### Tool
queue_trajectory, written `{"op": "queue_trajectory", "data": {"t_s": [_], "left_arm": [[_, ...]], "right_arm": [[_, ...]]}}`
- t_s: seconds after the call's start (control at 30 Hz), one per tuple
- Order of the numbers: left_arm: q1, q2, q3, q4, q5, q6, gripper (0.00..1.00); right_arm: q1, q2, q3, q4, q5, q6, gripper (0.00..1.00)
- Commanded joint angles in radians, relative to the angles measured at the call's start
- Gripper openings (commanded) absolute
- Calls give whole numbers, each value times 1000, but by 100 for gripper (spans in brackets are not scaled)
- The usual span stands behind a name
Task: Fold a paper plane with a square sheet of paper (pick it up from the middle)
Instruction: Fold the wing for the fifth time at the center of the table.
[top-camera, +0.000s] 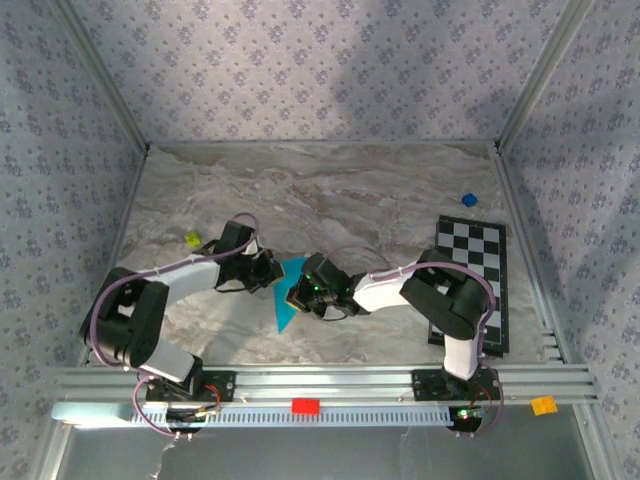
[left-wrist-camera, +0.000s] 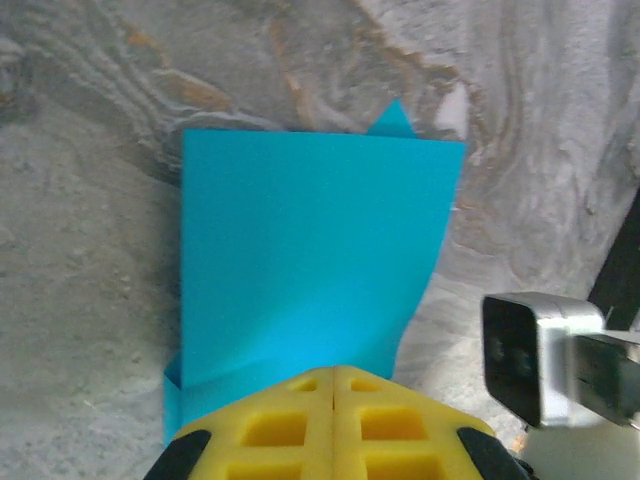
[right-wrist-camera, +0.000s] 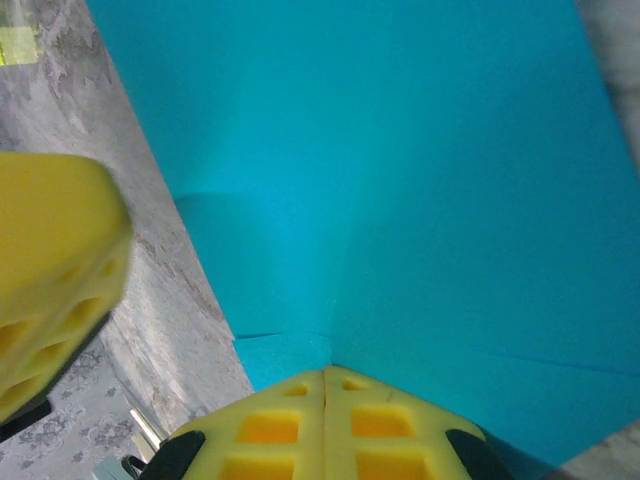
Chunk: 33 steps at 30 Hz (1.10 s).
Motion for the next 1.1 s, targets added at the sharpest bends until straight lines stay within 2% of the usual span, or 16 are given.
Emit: {"op": "queue_trajectory", "data": {"t_s": [0.0,0.23,0.43,0.53,0.77,1.07], "left_arm": [[1,25,-17,11,-24,-2,3],[1,79,-53,58,-17,2,0],[0,100,-69,84,7,17,0],[2,95,-70,90,12,21,0],[1,97,-53,82,22,32,0],[2,107,-48,74,25,44,0]], "right_arm": [[2,-9,-36,-51,63,18,5],[-10,-39,-52,44,44,8,9],[-60,-168,-55,-181,114,-107,18],[-109,-197,-78,-197,82,-147,24],[-163,-153,-35,-240,-15,-196,30],[-169,-94,4,-271,-47,-212,32]]}}
